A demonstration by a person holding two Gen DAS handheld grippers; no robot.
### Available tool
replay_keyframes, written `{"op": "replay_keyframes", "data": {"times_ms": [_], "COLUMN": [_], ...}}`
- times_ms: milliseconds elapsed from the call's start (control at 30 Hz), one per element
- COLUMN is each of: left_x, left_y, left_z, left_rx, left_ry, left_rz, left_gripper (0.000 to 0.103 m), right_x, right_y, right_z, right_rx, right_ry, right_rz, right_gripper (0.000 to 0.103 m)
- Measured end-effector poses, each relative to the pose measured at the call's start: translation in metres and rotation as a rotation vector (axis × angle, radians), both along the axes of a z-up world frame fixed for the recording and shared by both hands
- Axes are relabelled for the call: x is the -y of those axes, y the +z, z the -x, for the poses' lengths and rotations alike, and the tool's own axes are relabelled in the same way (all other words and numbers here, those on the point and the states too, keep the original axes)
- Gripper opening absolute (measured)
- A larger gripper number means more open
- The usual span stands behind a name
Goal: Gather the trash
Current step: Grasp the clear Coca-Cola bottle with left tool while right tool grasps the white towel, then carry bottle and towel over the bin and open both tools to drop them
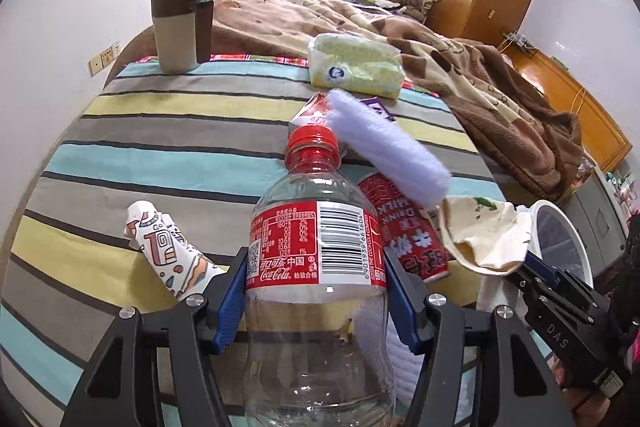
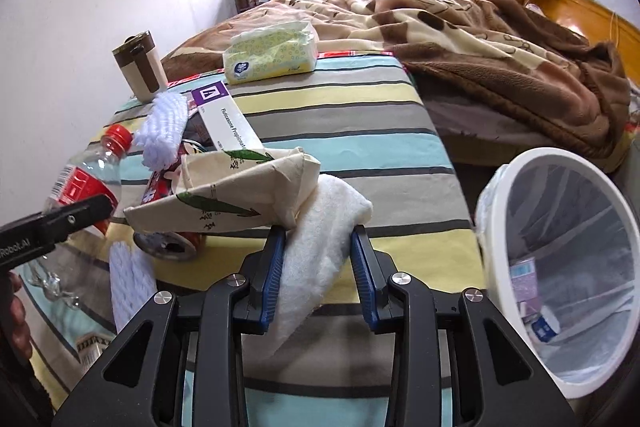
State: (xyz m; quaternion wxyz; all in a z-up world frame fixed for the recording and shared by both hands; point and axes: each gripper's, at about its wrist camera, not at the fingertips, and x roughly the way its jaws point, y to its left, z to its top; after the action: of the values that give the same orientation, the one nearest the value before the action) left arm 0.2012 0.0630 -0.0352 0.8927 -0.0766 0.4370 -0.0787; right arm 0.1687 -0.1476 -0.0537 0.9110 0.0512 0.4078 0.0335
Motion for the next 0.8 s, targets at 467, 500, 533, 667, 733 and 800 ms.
{"op": "replay_keyframes", "data": {"times_ms": [467,500,533,667,733,800], "left_x": [0.014,0.015,0.016,0.021,0.025,0.03], "left_y": [0.021,0.023,0.025,0.03,0.032,0.035], "left_z": [0.026,0.029,0.03,0.038,0.042,0.047], "left_rx": [0.056,0.064,0.068,0.081,0.087,0.094], "left_ry": [-0.015,-0.018,-0.018,-0.028,-0.036,-0.044], "left_rz": [0.024,0.025,0.026,0.032,0.033,0.035], "left_gripper": [0.062,0.062,0.062,0.062,0.062,0.062], "right_x": [0.005,0.005,0.006,0.014,0.018,0.022], "right_y": [0.013,0.015,0.016,0.019,0.022,0.026], "right_z": [0.02,0.022,0.024,0.029,0.032,0.037], "right_rx": [0.067,0.076,0.078,0.079,0.09,0.101], "right_ry": [0.038,0.046,0.043,0.04,0.036,0.037], "right_rz": [0.059,0.057,0.057,0.012,-0.004,-0.036], "right_gripper": [0.032,0.032,0.032,0.032,0.032,0.032]}}
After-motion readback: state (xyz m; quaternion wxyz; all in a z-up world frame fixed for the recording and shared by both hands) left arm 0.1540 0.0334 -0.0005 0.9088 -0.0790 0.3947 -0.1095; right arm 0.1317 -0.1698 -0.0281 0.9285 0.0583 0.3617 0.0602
